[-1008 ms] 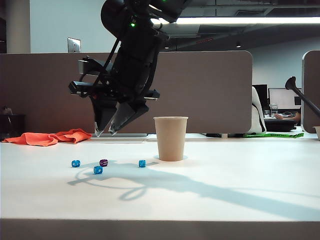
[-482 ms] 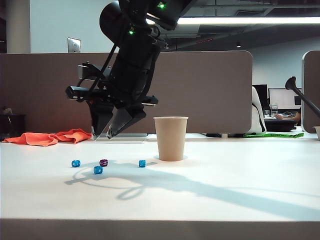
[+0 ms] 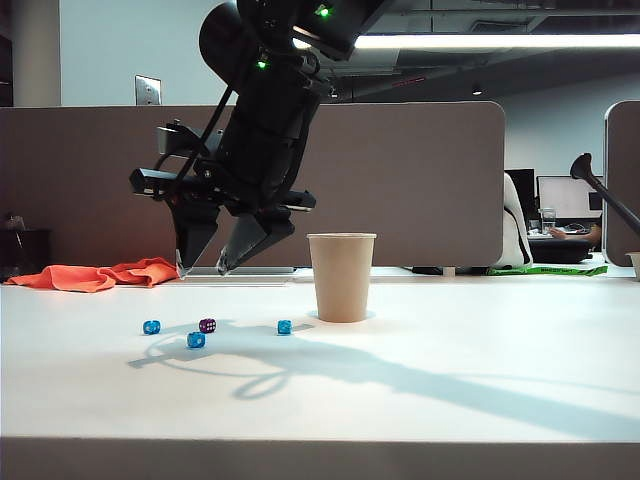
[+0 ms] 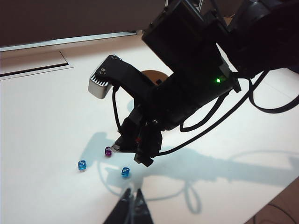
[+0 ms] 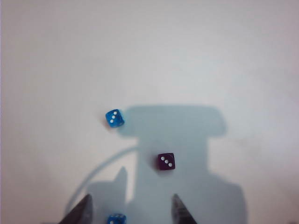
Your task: Pick up the dice with a different color and drop it into the paper cup.
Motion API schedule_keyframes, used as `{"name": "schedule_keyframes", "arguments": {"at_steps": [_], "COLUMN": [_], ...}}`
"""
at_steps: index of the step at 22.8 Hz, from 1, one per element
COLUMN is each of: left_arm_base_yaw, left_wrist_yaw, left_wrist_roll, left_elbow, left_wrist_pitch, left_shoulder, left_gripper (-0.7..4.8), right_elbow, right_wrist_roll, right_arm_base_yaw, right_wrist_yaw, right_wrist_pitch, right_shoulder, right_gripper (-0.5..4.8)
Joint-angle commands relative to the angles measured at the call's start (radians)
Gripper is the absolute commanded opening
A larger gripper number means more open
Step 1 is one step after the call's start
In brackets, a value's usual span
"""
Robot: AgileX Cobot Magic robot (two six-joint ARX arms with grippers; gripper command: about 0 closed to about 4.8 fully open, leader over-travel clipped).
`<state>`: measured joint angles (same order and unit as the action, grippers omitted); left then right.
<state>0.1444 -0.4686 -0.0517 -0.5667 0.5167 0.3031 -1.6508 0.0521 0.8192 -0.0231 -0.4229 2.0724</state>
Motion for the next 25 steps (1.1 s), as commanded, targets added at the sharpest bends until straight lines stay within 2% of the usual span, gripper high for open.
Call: {"name": "schedule_keyframes", "arguments": {"at_steps": [1,25], "left_arm_base_yaw": [0.001,0.001], "left_wrist_yaw": [-0.003,-0.003], "left_wrist_roll": [0.0,0.007], "left_elbow": [-0.005,-0.005], "left_wrist_pitch": [-0.01,-0.01], "left_shoulder": [0.0,0.0], "left_gripper": [-0.06,-0.06], "right_elbow": [-0.004,-0.004], "right_wrist_roll": [0.005,0.005], "right_arm_base_yaw": [0.003,0.003], "right_wrist_yaw": [-0.002,0.028], "right_wrist_pitch": [0.016,0.04], "right_shoulder": [-0.003,0.061], "right_gripper": [2.13,2.12]}}
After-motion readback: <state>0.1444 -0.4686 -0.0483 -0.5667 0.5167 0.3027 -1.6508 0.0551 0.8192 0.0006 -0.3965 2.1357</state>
